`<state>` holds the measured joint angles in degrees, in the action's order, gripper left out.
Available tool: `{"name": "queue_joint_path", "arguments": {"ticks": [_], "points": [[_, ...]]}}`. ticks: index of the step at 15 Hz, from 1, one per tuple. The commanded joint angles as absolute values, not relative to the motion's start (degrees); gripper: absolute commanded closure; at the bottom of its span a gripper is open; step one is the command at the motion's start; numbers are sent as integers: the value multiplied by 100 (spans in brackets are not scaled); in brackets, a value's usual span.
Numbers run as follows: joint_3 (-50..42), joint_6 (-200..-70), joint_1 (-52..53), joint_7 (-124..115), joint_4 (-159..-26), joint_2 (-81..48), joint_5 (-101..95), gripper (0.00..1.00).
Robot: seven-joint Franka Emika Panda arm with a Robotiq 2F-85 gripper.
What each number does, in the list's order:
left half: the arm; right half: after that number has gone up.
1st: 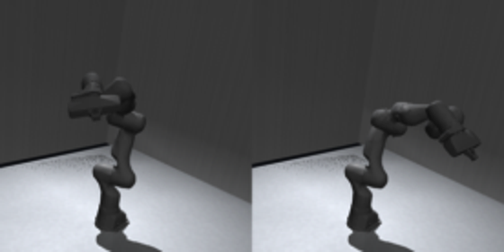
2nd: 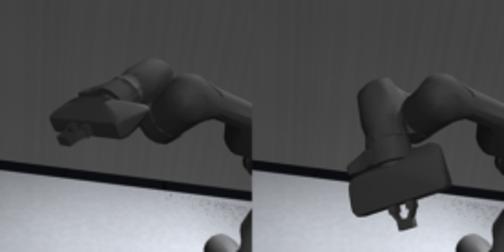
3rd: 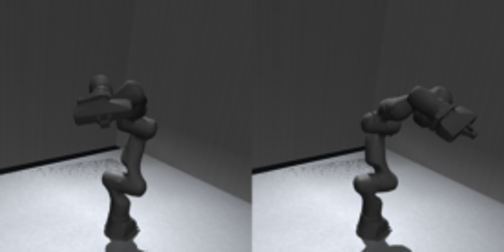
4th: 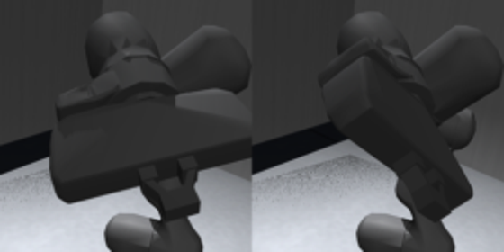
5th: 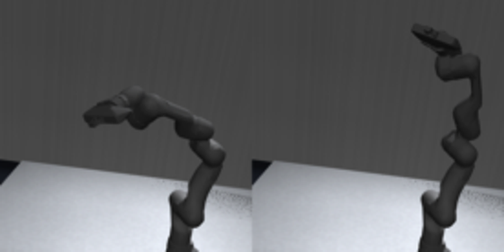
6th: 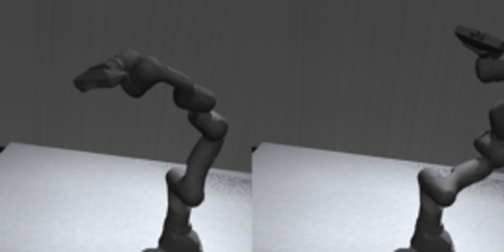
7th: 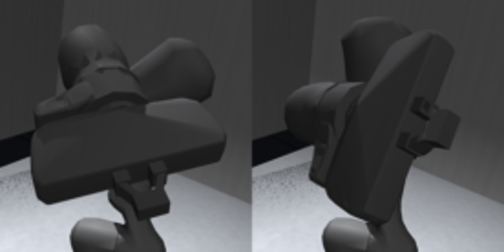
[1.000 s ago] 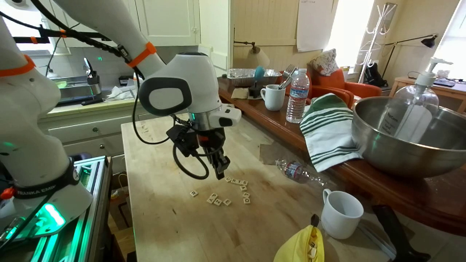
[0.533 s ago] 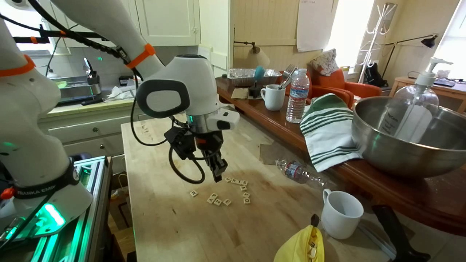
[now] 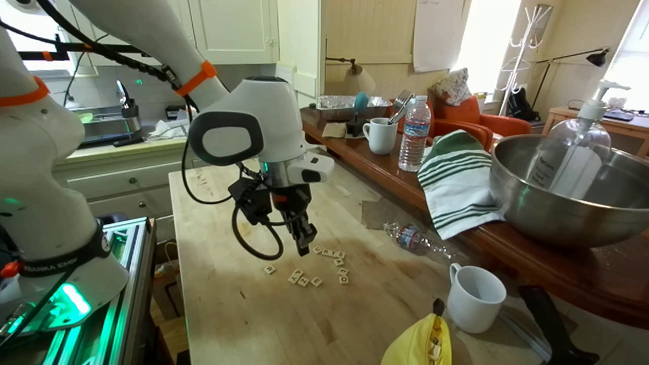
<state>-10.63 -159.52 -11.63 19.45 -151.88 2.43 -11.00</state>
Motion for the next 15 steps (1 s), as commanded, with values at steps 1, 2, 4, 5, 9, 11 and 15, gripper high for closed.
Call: {"name": "queue_joint_path", "arguments": {"ticks": [1, 2, 4, 5, 9, 11, 15], "points": [[-1212, -16147, -1241, 2003, -15253, 184, -1117, 100], [-1243, -16167, -1251, 2051, -15230, 134, -1090, 100], [-1294, -16220, -1225, 2355, -15169, -23, -837, 100], [-1306, -16257, -1225, 2457, -15159, -75, -765, 100], [-1248, -16489, -1238, 3193, -15087, -381, -215, 100], [-1169, -16612, -1292, 3534, -15025, -534, 70, 100], [-1042, -16844, -1338, 4157, -14824, -844, 662, 100]]}}
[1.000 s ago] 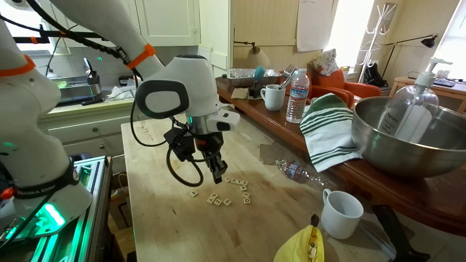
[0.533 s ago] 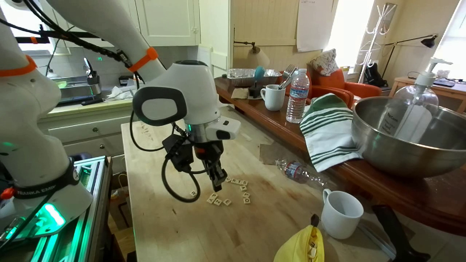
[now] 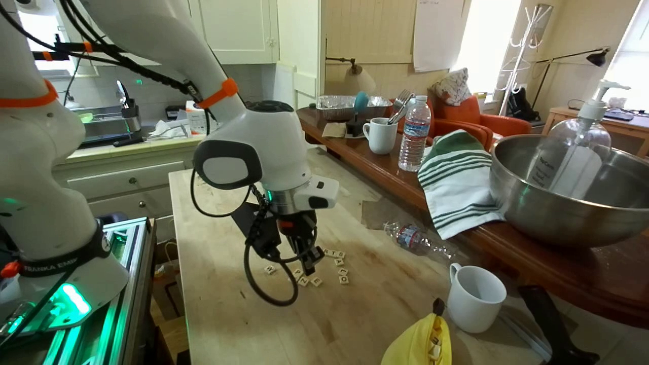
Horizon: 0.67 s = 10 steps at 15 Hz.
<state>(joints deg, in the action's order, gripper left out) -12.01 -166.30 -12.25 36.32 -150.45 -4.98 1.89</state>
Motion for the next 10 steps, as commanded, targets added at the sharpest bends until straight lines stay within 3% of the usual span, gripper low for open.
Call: {"name": "queue_joint_path", "arguments": {"ticks": [1, 10], "points": [[-1011, -16873, -1355, 4275, -14766, -914, 766, 100], [-864, -16959, -1530, 4609, -14326, -1513, 983, 100]]}}
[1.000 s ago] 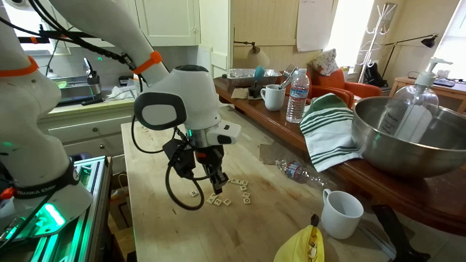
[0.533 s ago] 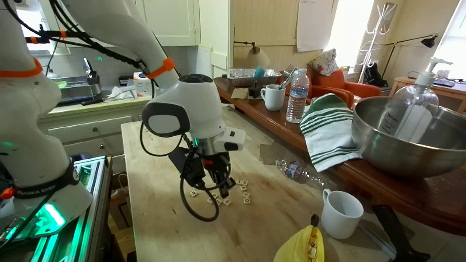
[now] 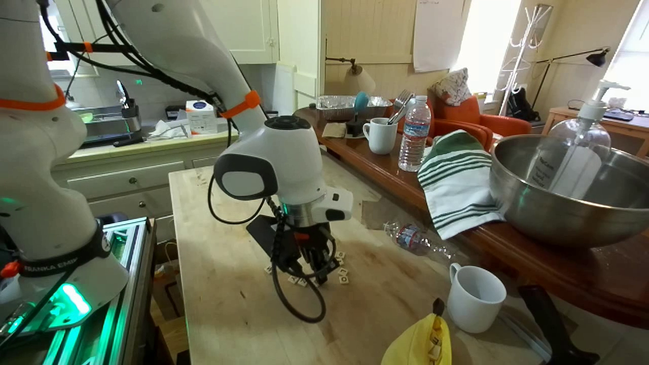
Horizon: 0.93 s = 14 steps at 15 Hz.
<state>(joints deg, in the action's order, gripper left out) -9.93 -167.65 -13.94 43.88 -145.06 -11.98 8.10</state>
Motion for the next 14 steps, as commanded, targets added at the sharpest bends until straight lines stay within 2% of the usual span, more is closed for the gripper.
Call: {"name": "queue_joint_path", "arguments": {"ticks": [1, 14], "points": [[-848, -16971, -1546, 4604, -14292, -1535, 977, 100], [-850, -16952, -1200, 4262, -14683, -1380, 711, 100]]}}
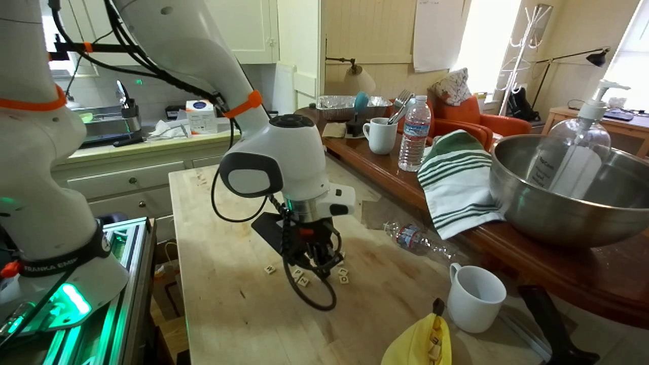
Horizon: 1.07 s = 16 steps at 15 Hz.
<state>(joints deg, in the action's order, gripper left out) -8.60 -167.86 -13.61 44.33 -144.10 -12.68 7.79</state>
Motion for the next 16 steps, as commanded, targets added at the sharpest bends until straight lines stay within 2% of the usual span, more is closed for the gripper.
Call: {"name": "queue_joint_path", "arguments": {"ticks": [1, 11, 16], "points": [[-872, -16926, -1150, 4213, -14707, -1369, 683, 100], [-1068, -16853, -752, 1978, -15079, -1118, -1149, 100], [-966, -16780, -587, 1305, -15077, -1093, -1348, 100]]}}
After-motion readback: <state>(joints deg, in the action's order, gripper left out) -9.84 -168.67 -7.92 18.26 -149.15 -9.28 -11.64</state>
